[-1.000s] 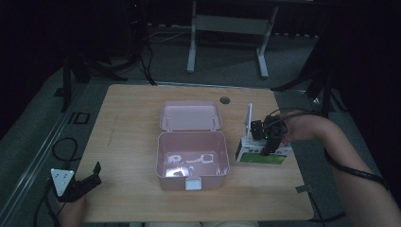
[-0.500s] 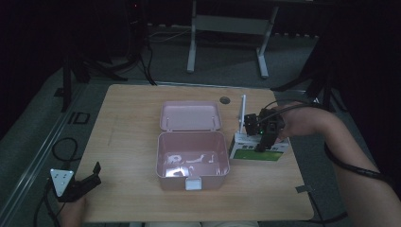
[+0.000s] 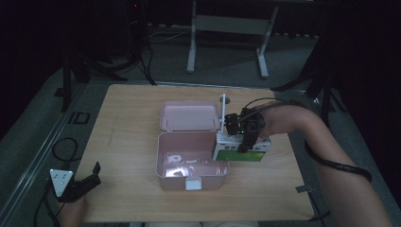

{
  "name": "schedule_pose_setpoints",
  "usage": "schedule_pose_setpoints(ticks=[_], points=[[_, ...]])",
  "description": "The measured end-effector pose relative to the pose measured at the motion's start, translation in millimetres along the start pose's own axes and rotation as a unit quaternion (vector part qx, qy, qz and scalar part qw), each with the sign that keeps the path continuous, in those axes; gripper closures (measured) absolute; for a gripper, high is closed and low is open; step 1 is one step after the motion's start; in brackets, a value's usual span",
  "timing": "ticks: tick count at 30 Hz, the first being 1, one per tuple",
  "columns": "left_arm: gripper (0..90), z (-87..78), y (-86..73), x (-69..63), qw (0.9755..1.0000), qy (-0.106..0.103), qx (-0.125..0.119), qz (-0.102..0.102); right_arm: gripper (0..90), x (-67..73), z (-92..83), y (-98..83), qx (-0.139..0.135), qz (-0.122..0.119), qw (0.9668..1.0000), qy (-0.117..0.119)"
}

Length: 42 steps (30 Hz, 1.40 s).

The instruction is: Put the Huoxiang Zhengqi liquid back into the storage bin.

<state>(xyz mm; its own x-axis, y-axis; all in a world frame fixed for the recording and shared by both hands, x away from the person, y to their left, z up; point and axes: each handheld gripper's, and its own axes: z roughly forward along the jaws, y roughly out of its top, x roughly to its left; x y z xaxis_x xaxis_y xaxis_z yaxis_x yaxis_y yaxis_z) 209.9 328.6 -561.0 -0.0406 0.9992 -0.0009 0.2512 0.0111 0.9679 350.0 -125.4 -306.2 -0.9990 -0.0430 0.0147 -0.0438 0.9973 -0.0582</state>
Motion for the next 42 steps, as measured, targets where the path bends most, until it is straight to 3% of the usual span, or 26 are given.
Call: schedule_pose_setpoints(ticks=[26, 42], points=[[1.6, -0.6, 0.0, 1.3, 1.0, -0.004, -0.004, -0.005, 62.7, -0.6, 9.6, 68.6, 0.003, -0.043, 0.999, 0.008], [1.6, -0.4, 0.1, 0.9, 1.0, -0.004, -0.003, -0.002, 62.7, -1.1, 30.9, 92.7, 0.007, -0.054, 0.9983, 0.021]])
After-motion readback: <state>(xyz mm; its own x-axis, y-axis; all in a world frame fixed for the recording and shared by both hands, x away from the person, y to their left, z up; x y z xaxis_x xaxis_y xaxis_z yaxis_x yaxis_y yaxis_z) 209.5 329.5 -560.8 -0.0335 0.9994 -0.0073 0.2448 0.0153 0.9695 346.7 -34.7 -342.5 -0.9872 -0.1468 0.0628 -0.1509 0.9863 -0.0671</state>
